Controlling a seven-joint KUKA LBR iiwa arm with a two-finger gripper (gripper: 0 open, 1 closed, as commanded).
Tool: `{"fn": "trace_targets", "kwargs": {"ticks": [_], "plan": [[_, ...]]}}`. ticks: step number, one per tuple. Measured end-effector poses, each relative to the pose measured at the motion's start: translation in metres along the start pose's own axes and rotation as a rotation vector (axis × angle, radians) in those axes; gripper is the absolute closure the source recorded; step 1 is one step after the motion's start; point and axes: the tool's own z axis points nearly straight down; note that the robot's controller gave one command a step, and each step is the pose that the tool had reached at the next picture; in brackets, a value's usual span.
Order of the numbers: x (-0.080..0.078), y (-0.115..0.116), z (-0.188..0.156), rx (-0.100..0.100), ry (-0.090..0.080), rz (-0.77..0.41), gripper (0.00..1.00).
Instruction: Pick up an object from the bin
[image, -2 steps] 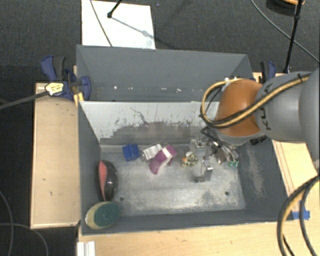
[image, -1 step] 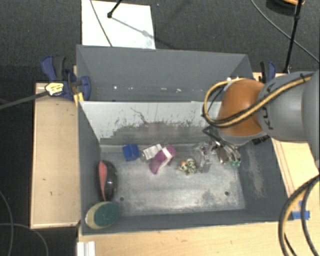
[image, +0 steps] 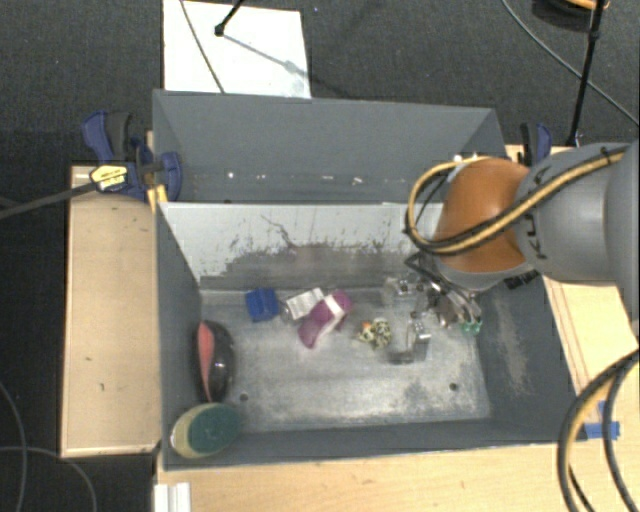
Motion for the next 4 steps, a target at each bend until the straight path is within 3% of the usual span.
{"fn": "trace_targets", "kwargs": {"ticks": [1, 2, 3, 4], "plan": [[0.005, 0.042, 0.0, -0.003, 0.002, -0.031, 0.0], [0.023, 0.067, 0.0, -0.002, 0.002, -0.517, 0.0], [0.0, 0.001, -0.001, 0.002, -0.003, -0.377, 0.0], [-0.008, 0.061, 0.0, -0.003, -0.005, -0.415, 0.0]]}}
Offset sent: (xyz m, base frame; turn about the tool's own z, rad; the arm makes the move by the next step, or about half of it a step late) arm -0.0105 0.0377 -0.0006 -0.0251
